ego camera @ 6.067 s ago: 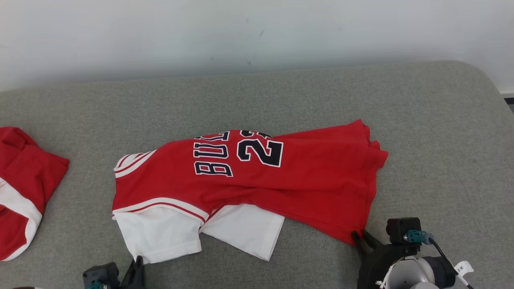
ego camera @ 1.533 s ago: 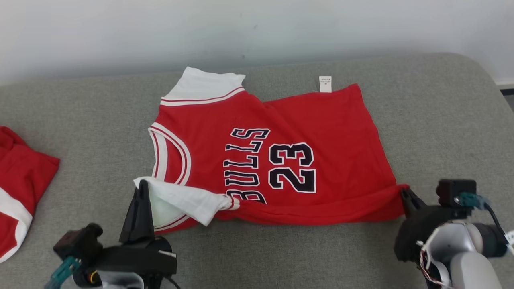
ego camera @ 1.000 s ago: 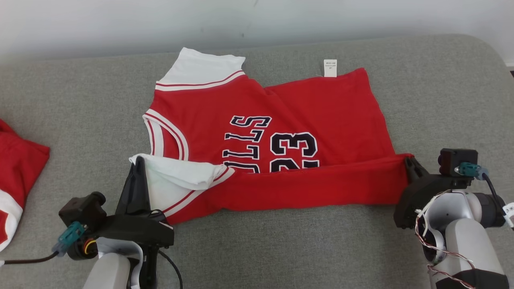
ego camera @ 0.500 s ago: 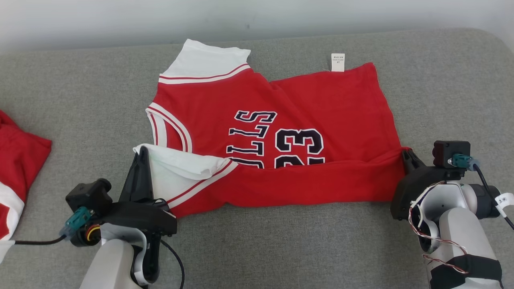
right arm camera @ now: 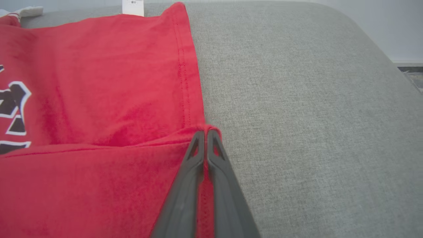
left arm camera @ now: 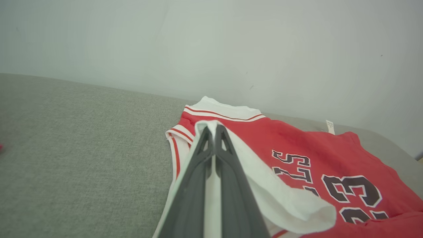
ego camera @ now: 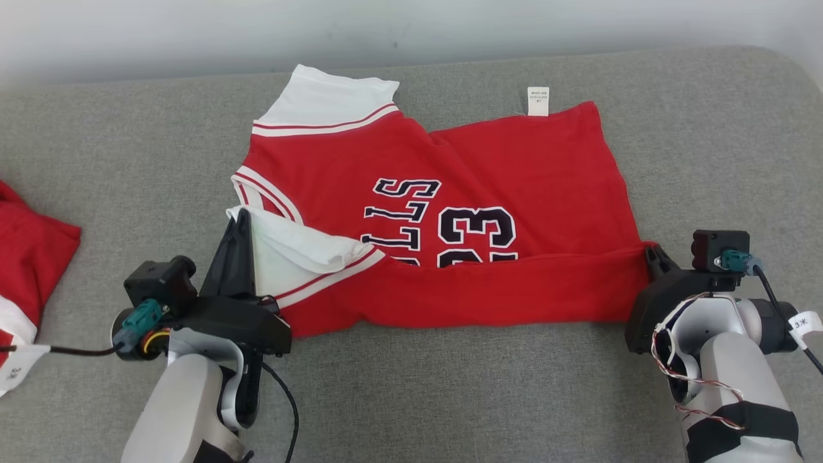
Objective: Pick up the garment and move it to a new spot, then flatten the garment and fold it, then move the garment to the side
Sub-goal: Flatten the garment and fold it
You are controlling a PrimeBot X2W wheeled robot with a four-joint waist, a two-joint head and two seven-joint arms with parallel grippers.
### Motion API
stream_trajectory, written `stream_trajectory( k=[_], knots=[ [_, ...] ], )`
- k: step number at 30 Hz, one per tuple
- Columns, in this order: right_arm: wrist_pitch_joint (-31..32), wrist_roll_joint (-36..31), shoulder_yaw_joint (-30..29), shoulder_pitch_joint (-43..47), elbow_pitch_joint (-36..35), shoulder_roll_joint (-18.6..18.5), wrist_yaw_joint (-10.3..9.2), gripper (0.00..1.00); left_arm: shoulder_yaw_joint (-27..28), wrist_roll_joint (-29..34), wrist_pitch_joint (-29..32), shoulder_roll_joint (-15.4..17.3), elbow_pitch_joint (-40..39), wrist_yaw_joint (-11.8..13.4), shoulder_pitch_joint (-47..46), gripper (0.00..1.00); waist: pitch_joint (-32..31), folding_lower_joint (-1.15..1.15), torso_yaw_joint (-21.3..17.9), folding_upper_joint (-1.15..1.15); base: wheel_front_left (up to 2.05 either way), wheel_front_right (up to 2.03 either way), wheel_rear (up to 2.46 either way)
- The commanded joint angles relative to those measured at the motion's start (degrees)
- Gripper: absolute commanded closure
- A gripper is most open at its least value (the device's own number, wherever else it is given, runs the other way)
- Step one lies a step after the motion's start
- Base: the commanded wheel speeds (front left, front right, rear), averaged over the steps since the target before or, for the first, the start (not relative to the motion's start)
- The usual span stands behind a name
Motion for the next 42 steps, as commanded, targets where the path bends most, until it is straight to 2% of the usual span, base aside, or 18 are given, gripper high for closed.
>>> stream_trajectory(
  k=[1,4,5,6,9,15,20,25,33,42],
  knots=[
    [-0.48,-0.35,-0.05,-0.7,0.39,-0.04,-0.15,1.0,0.35,0.72,-0.2,-0.03,0.37,-0.37,-0.93,1.0,-0.02,0.0,-0.1,-0.01,0.0,0.0,0.0],
    [-1.85,-0.32,-0.67,-1.4,1.25,-0.06,-0.15,1.0,0.53,1.18,-0.2,-0.08,1.86,-0.62,-1.77,1.0,-0.07,0.0,-0.21,-0.01,0.0,0.0,0.0],
    [-2.48,0.66,-0.47,-1.89,2.32,-0.04,-0.15,0.42,0.4,2.0,-0.2,0.03,3.07,-0.66,-2.48,0.0,-0.15,0.0,-0.28,-0.01,0.0,0.0,0.0],
    [-2.08,1.19,-0.74,-1.82,3.22,-0.04,-0.15,0.0,0.44,2.33,-0.2,0.07,3.7,-0.54,-2.7,0.0,-0.23,0.0,-0.35,-0.01,0.0,0.0,0.0],
    [-2.93,2.26,-0.04,-2.74,4.42,-0.04,-0.15,0.0,0.59,3.47,-0.21,0.22,3.95,-0.73,-2.57,0.0,-0.5,0.0,-0.55,-0.01,0.0,0.0,0.0],
    [-3.48,3.66,-1.11,-1.07,2.9,-0.02,-0.15,0.0,4.68,6.33,-0.21,1.53,-3.01,0.86,3.23,0.0,-1.33,0.0,-0.65,-0.01,0.0,0.0,0.0],
    [0.48,3.35,-1.61,3.11,-2.31,-0.04,-0.15,0.0,5.58,9.09,-0.21,2.92,-5.14,3.13,10.85,0.0,-2.21,0.0,-0.49,-0.01,0.0,0.0,0.0],
    [5.53,2.92,-2.54,8.0,-9.21,-0.03,-0.15,0.0,4.16,9.4,1.84,2.9,-4.36,3.25,15.16,0.0,-2.68,0.0,-0.31,-0.01,0.0,0.0,0.0],
    [10.34,3.73,-1.43,11.33,-13.65,-0.03,-0.15,0.0,3.36,7.59,5.09,1.6,-2.9,3.21,15.62,0.0,-2.68,0.0,-0.45,-0.01,0.0,0.0,0.0],
    [12.06,1.93,-0.44,9.94,-13.05,-0.03,-0.15,0.0,2.0,7.34,8.12,1.16,-0.04,3.46,13.33,0.0,-2.06,0.0,-0.65,-0.01,0.0,0.0,0.0]
  ],
)
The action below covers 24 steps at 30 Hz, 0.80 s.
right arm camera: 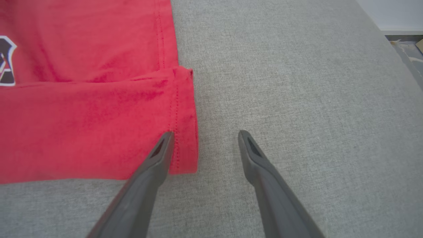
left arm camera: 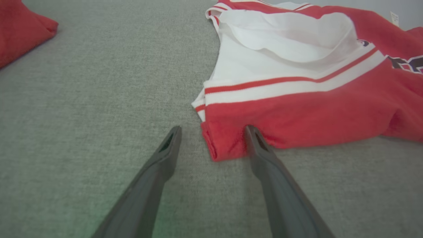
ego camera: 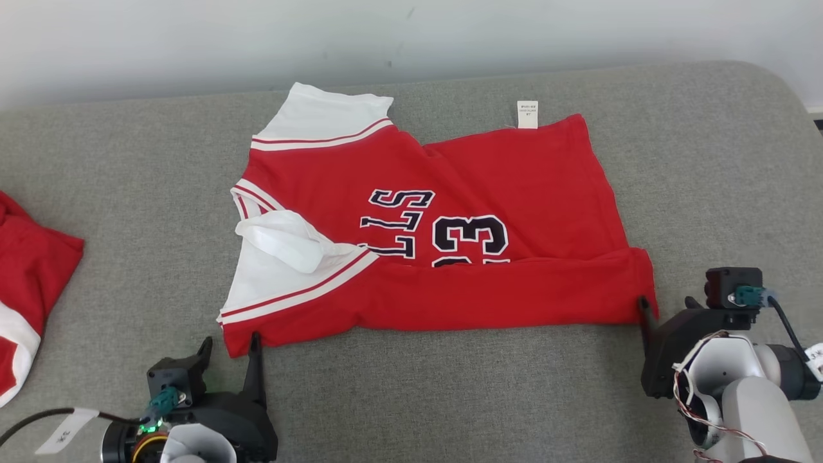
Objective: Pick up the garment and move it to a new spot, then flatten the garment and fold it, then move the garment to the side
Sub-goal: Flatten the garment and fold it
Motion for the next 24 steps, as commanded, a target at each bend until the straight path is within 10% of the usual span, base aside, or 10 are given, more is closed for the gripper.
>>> stream_trajectory(
  k=[1,12,17,21,22,23,24],
  knots=[
    [0.11,-0.1,0.44,-0.62,0.59,0.0,-0.15,0.0,-0.21,-0.57,0.33,-0.31,0.64,-0.18,-0.84,0.0,0.22,0.0,0.01,0.0,0.0,0.0,0.0],
    [2.82,3.79,2.22,-4.33,8.07,0.07,-0.15,0.0,-1.12,-2.93,3.26,-1.69,6.16,-1.23,-3.91,0.03,1.9,0.0,0.99,0.0,0.0,0.0,0.0],
    [4.09,4.98,3.58,-5.46,11.25,0.32,-0.01,0.0,-2.65,-3.7,5.35,-2.43,8.41,-2.84,-4.84,1.0,2.29,0.0,1.5,0.0,0.0,0.0,0.0],
    [6.14,6.45,5.43,-5.1,12.94,0.71,0.1,0.0,-3.13,-4.38,6.28,-2.53,9.74,-3.33,-5.18,1.0,2.34,0.0,1.7,0.0,0.0,0.0,0.0],
    [6.51,6.72,5.76,-5.08,13.11,0.79,0.17,0.2,-3.23,-4.57,6.39,-2.58,9.96,-3.52,-5.25,1.0,2.33,0.0,1.7,0.0,0.0,0.0,0.0],
    [6.77,6.95,5.97,-5.08,13.15,0.8,0.18,0.67,-3.29,-4.56,6.32,-2.61,10.08,-3.62,-5.28,1.0,2.32,0.0,1.7,0.0,0.0,0.0,0.0],
    [6.91,6.98,6.07,-5.08,13.1,0.8,0.18,0.95,-3.3,-4.55,6.16,-2.57,10.13,-3.69,-5.34,1.0,2.3,0.0,1.69,0.0,0.0,0.0,0.0]
  ],
)
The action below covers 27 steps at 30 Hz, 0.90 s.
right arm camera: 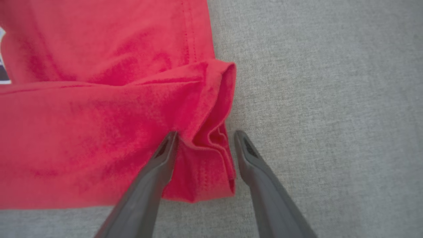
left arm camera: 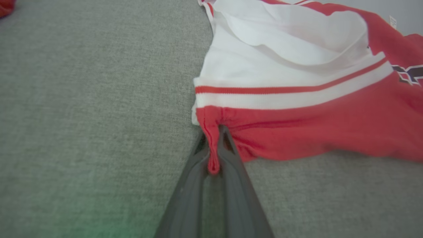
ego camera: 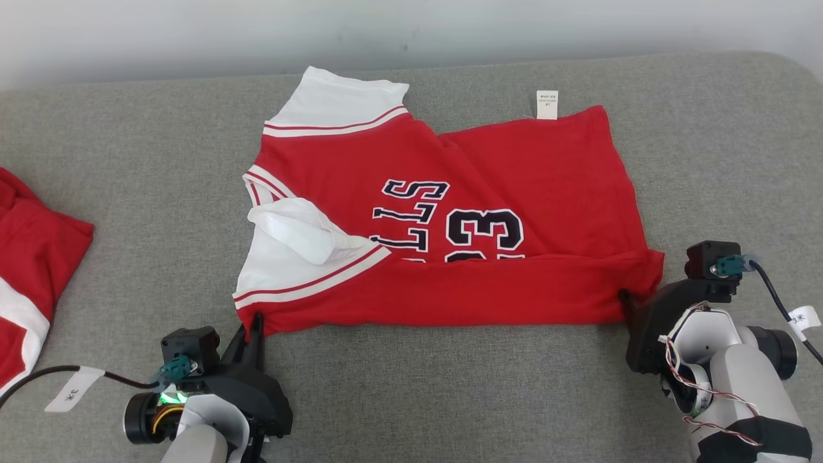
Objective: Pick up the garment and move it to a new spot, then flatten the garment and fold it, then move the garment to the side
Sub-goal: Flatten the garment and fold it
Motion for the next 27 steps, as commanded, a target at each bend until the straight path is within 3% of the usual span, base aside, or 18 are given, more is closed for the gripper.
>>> stream_trajectory(
  k=[1,16,27],
  knots=[
    [1.52,0.66,1.27,1.99,2.06,1.77,0.58,1.0,-1.01,-0.48,1.56,-0.86,2.21,-0.54,1.71,1.0,-0.08,0.01,-0.03,0.01,0.0,0.0,0.0],
    [-1.37,1.24,-2.02,3.39,-2.3,1.04,0.4,1.0,0.29,-1.6,-2.35,0.88,-3.02,0.15,3.67,1.0,-3.22,0.01,0.19,0.01,0.0,0.0,0.0],
    [5.73,6.85,-5.47,14.64,-18.6,0.93,0.34,1.0,1.2,-3.65,1.48,2.8,-18.0,2.71,15.19,1.0,-6.85,0.01,0.79,0.01,0.0,0.0,0.0]
  ],
)
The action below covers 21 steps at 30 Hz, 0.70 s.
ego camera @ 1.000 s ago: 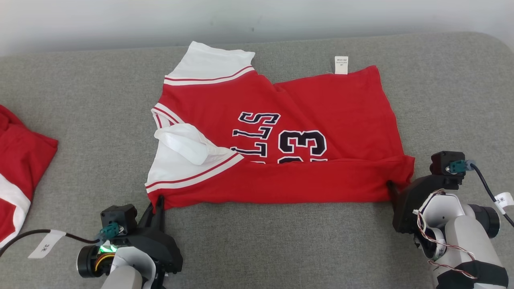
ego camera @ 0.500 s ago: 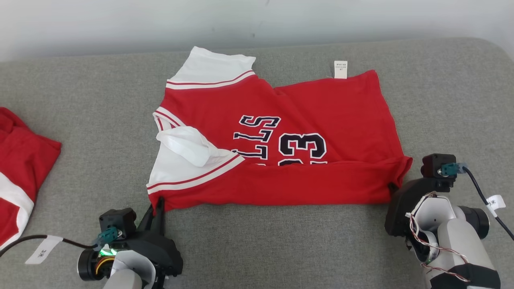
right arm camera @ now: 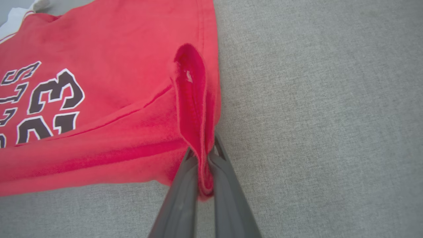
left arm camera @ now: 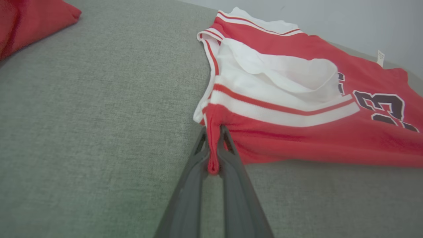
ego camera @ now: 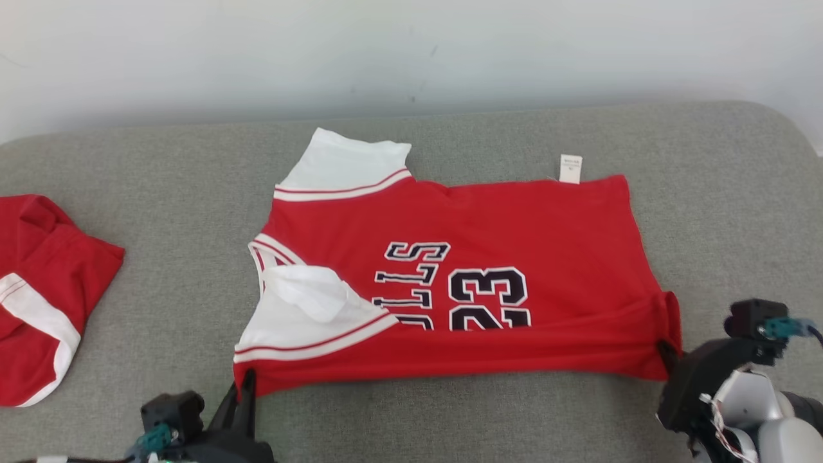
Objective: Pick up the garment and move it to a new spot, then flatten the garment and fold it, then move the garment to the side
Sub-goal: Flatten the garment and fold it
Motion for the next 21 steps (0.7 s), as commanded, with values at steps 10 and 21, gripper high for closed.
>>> stream_trajectory(
  k=[10,21],
  knots=[
    [8.12,4.04,-1.59,11.85,-12.77,-0.15,0.03,1.0,-0.71,-2.08,7.09,0.28,-17.27,4.38,15.38,1.0,-2.18,0.0,0.28,-0.01,0.0,0.0,0.0],
    [8.15,4.89,-1.12,16.97,-12.45,-0.11,0.03,0.47,-1.81,-0.72,6.89,1.34,-19.01,5.5,21.2,0.16,-3.38,0.0,1.06,-0.01,0.0,0.0,0.0]
  ],
)
